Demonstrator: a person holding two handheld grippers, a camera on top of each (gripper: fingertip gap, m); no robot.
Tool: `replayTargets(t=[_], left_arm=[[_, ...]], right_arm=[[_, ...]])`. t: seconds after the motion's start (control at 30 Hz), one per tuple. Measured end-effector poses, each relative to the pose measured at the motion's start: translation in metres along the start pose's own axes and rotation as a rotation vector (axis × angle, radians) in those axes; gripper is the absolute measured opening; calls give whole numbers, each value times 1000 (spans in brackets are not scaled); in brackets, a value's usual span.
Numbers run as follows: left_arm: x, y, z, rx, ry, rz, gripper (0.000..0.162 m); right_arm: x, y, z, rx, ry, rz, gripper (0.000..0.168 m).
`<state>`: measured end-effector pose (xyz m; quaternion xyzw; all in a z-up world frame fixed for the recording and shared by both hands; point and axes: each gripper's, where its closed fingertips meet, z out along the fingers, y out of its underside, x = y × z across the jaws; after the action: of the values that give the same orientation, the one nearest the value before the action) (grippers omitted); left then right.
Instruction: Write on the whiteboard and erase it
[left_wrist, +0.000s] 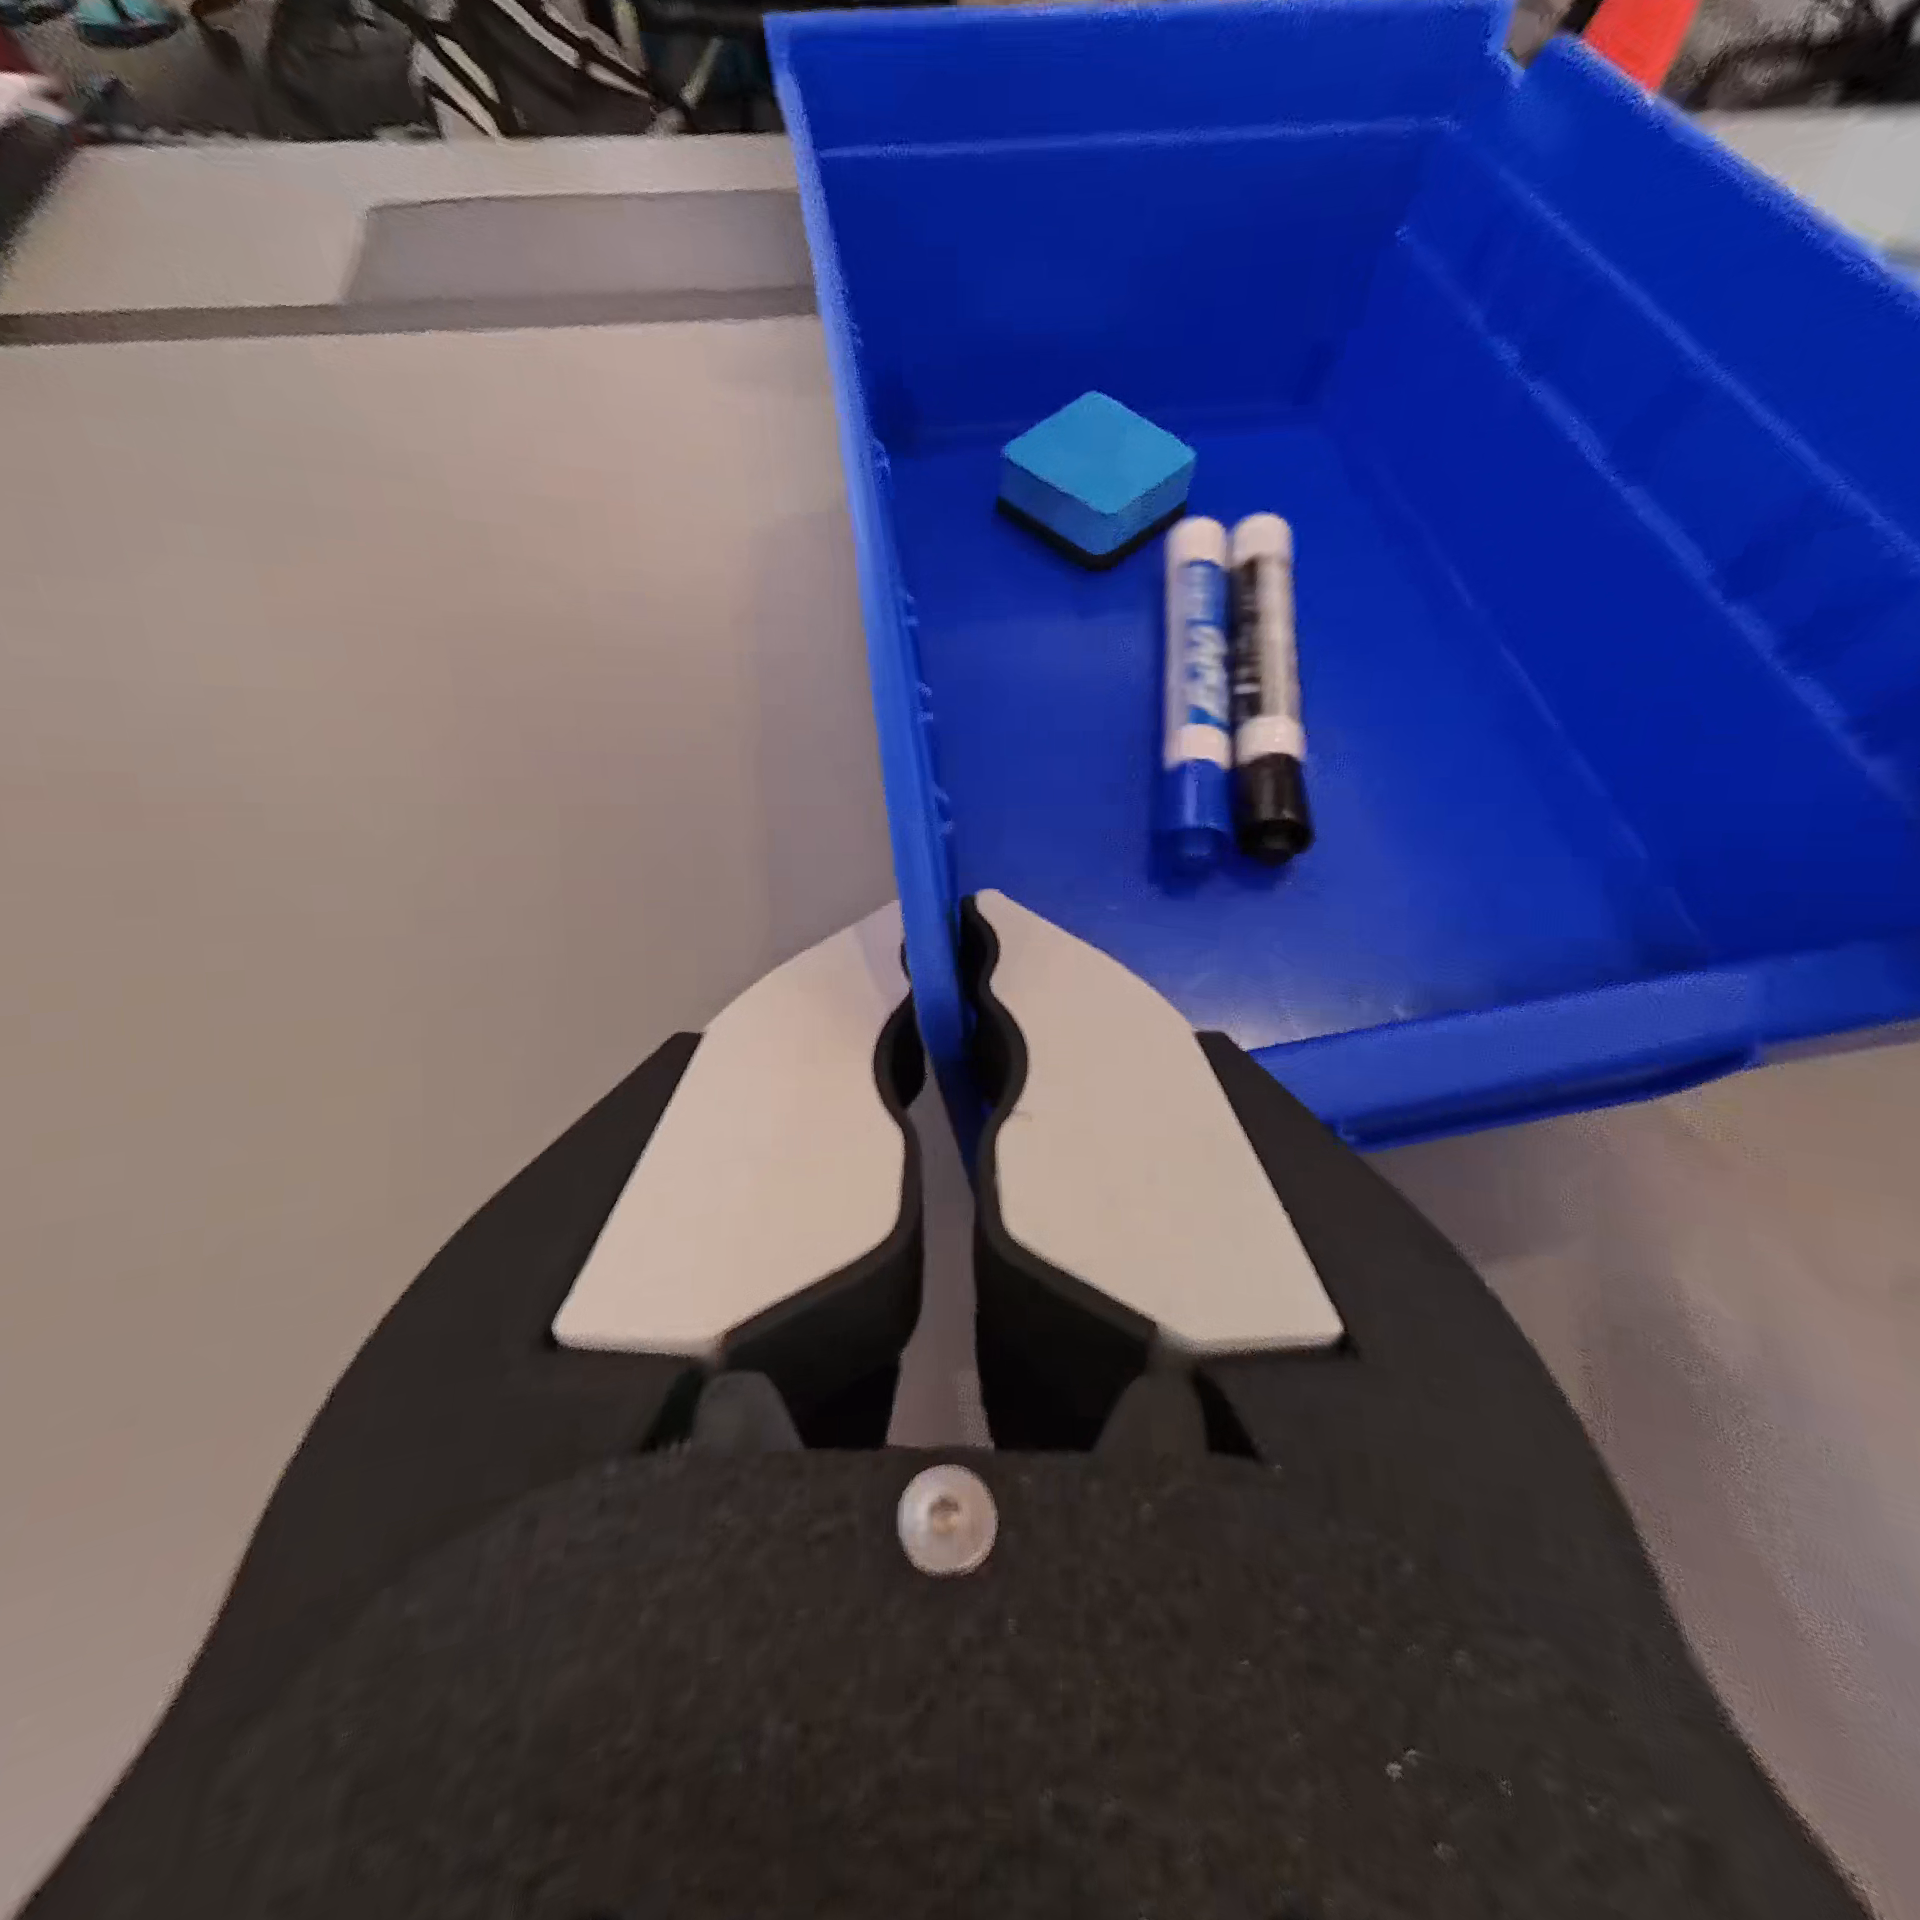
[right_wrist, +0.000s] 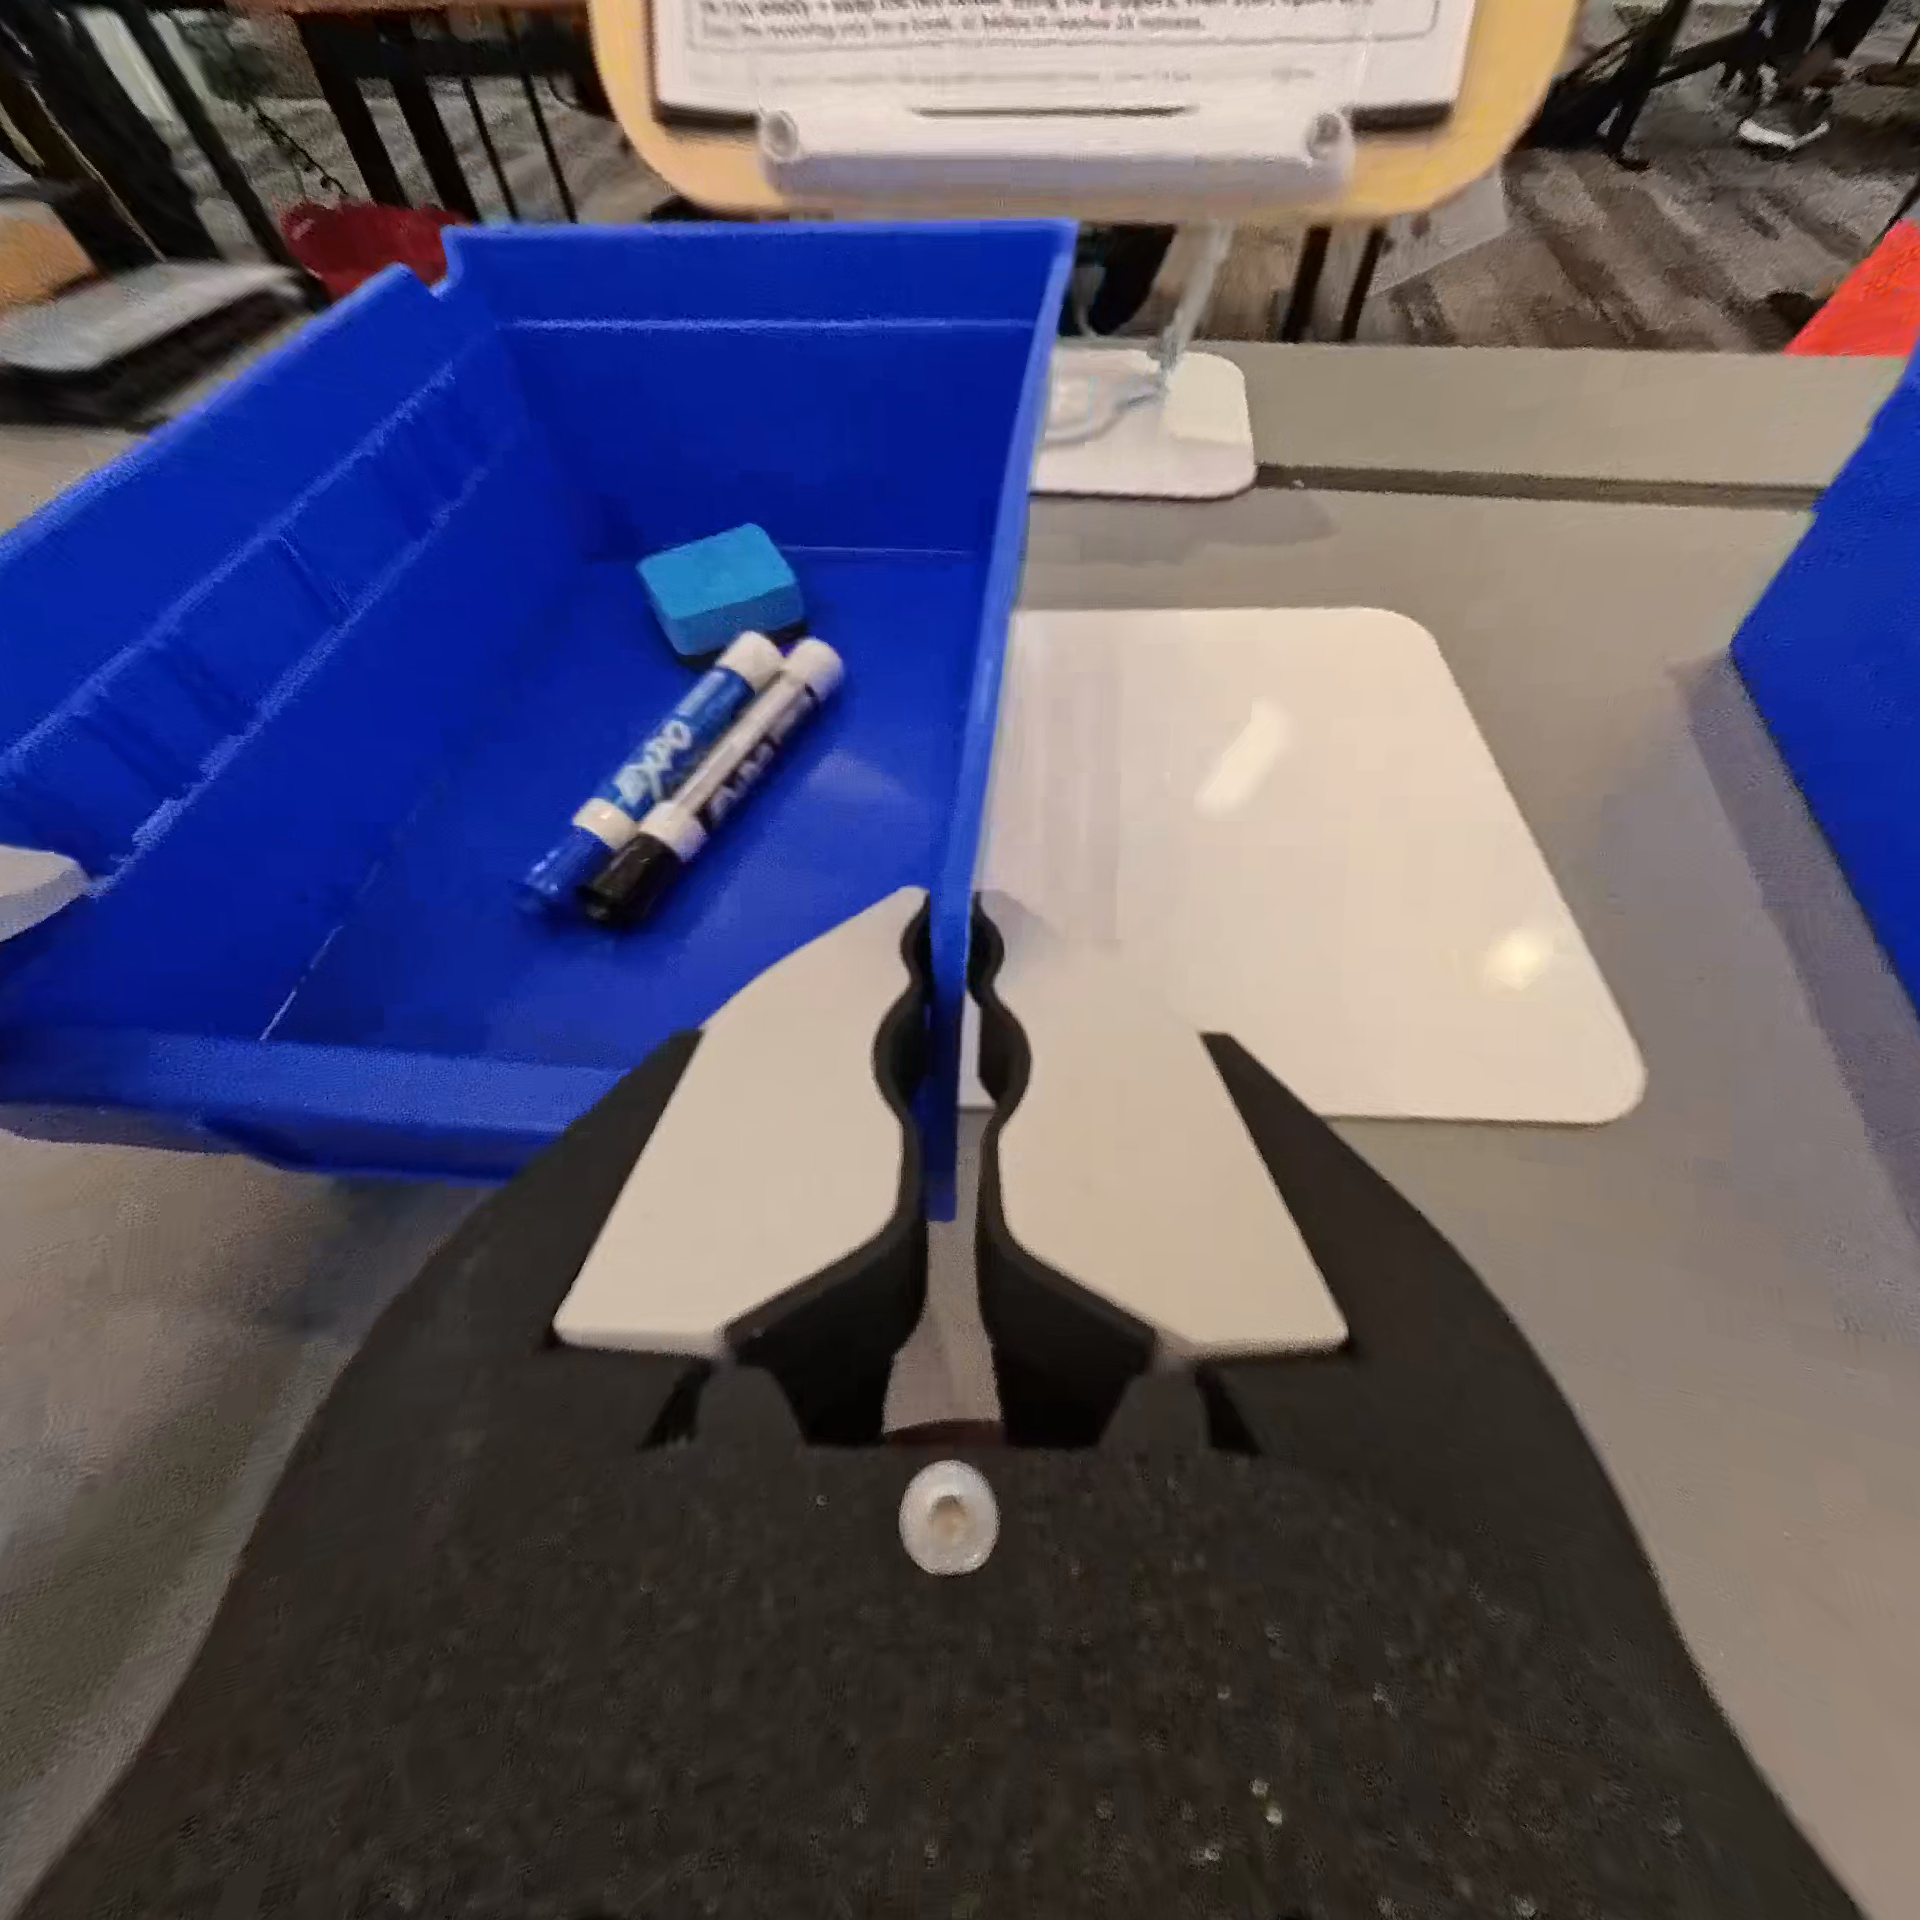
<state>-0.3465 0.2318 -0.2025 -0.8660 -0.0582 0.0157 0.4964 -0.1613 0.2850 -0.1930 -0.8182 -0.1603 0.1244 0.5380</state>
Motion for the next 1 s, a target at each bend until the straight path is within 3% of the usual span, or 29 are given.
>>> replayTargets(t=[0.2,0.4,0.6,0.77,0.9,1.0], left_arm=[[-117,-25,-33,76,-116,-32,2],[-204,-19,-34,73,-173,-40,1],[-242,18,-5,-78,-202,-28,3],[-245,17,-1,-57,-191,-49,3],[-243,18,-4,-48,-181,-105,3],[-245,0,-32,22,-226,-138,38]], right_arm=[[-116,-40,17,104,-108,-53,4],[-204,-30,43,87,-147,-90,5],[-236,8,69,-19,-230,-117,10],[-240,7,72,-39,-271,-8,11],[-239,4,70,-57,-332,-55,13],[-226,-14,40,-19,-502,-64,32]])
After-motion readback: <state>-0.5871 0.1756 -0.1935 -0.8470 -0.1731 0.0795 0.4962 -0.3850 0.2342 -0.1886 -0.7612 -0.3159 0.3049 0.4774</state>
